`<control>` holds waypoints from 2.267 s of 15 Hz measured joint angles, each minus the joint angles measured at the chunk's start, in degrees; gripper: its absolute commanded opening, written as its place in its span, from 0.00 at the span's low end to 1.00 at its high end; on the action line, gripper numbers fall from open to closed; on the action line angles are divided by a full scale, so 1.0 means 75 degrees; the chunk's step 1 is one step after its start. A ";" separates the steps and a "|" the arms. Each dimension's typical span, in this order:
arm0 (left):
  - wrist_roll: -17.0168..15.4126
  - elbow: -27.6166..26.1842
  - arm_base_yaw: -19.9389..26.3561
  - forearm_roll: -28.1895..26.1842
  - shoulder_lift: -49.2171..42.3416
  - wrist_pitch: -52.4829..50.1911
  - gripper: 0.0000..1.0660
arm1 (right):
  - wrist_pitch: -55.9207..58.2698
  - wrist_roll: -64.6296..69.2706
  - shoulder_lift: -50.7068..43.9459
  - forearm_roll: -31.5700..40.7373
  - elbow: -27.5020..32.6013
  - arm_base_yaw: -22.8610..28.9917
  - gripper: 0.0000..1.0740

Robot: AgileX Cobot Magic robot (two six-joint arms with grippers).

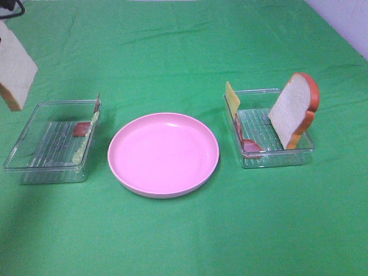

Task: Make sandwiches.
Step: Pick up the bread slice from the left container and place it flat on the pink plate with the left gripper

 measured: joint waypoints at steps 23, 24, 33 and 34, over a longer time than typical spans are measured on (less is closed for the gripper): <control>0.1879 0.0000 -0.2292 -0.5493 0.2979 -0.0535 0.00 | 0.0000 0.0000 0.0000 0.0000 0.0000 0.0000 0.71; 0.1879 0.0000 -0.2292 -0.5500 0.3071 -0.0542 0.00 | 0.0000 0.0000 0.0000 0.0000 0.0000 0.0000 0.71; 0.1879 0.0000 -0.2292 -0.5699 0.3613 -0.0611 0.12 | 0.0000 0.0000 0.0000 0.0000 0.0000 0.0000 0.71; 0.1879 0.0000 -0.2292 -0.5699 0.3613 -0.0558 0.41 | 0.0000 0.0000 0.0000 0.0000 0.0000 0.0000 0.71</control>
